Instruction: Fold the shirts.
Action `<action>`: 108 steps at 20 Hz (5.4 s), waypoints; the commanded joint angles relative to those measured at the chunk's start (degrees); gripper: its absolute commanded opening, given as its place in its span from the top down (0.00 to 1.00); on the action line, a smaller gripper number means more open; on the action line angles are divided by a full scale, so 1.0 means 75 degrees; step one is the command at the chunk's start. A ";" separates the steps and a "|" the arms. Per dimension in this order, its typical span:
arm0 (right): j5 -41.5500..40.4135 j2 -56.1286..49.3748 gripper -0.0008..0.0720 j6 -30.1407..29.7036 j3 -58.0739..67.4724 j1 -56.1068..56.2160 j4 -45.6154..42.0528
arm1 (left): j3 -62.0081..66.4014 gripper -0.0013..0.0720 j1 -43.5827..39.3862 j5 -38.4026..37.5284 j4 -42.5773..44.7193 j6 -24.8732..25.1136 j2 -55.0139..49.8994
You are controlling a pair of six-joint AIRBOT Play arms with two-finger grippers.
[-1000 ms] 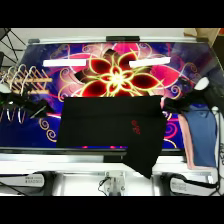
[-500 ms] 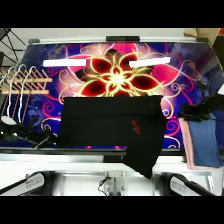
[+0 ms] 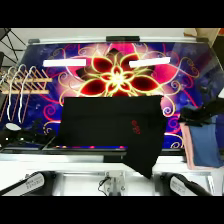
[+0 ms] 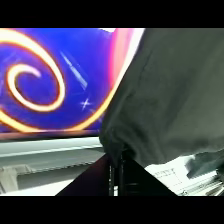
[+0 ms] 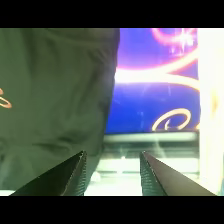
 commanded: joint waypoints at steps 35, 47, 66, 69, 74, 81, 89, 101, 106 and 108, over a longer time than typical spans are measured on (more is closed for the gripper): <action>-0.4299 -0.1364 0.91 0.0583 0.0294 0.1862 0.1702 | 0.4765 0.94 -0.0612 0.0146 -0.1262 -0.0181 -0.1617; -0.4677 -0.3681 0.42 0.1072 0.1944 0.1862 0.1734 | 0.6394 0.36 -0.1600 0.0554 -0.1262 -0.1495 -0.4552; -0.2358 -0.4820 0.19 -0.0166 0.2194 0.1504 0.2154 | 0.7373 0.27 -0.1988 -0.1137 -0.1259 -0.1061 -0.3416; -0.2320 -0.4721 0.91 -0.0306 0.2197 0.1679 0.2194 | 0.7367 0.28 -0.2600 -0.0769 -0.1259 -0.1064 -0.3474; -0.2122 -0.3066 0.91 -0.0580 0.2197 0.1719 0.3185 | 0.7367 0.91 -0.4205 0.0393 -0.1268 -0.1105 -0.3745; -0.0452 -0.0425 0.91 0.0335 0.2197 0.1719 0.3494 | 0.7376 0.93 -0.6732 0.2381 -0.2926 -0.1207 -0.4616; -0.0090 0.0624 0.91 0.1151 0.2194 0.1719 0.3471 | 0.7493 0.93 -0.8486 0.3060 -0.5412 -0.0699 -0.5592; -0.2812 -0.1198 0.91 0.1411 0.2197 0.3943 0.3541 | 0.7691 0.94 -0.3348 0.1017 -0.2503 -0.0836 -0.2623; -0.4765 -0.3010 0.91 0.1647 0.2197 0.5505 0.4855 | 0.7691 0.94 -0.1233 0.0256 -0.2355 -0.0769 -0.1163; -0.5383 -0.3724 0.91 0.1428 0.2221 0.5907 0.5840 | 0.7685 0.94 -0.0746 0.0023 -0.2355 -0.0769 -0.0836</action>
